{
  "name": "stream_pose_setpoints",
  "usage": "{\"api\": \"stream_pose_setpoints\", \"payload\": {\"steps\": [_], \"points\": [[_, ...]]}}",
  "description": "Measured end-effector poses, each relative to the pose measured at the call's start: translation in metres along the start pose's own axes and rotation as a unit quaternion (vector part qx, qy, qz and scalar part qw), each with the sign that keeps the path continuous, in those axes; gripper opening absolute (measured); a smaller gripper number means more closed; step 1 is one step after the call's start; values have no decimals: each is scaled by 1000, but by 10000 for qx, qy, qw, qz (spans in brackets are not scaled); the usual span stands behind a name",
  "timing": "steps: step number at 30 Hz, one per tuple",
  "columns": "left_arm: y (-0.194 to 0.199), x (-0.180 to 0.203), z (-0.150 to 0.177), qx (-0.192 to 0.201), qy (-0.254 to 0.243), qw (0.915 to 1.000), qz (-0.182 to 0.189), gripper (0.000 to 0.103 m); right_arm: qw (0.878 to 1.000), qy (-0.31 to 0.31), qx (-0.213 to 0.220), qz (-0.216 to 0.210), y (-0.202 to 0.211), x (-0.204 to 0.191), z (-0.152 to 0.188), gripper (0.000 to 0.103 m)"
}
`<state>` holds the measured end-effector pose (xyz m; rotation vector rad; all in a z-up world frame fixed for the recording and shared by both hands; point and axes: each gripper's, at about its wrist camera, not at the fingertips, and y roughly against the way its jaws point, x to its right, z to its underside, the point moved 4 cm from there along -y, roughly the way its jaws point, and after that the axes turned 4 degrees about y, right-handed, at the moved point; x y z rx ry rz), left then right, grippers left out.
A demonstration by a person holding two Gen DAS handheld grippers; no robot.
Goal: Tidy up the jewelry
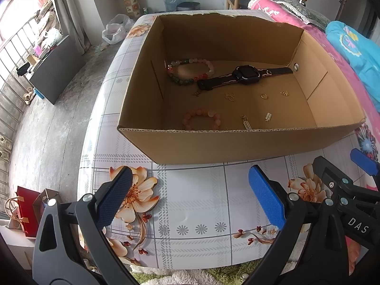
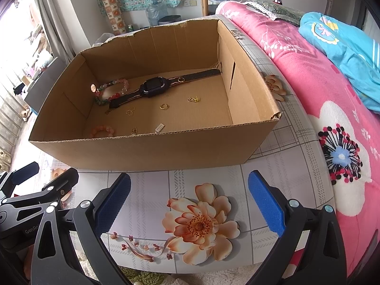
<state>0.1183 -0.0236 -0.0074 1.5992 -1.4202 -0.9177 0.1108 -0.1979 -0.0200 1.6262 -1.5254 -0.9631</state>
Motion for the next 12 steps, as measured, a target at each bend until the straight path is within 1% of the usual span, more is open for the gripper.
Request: {"api": "stream_pose_setpoints", "payload": {"steps": [12], "points": [[-1, 0, -1, -24, 16, 10000, 10, 94, 10000, 1, 3, 1, 0, 0, 0, 96]]}}
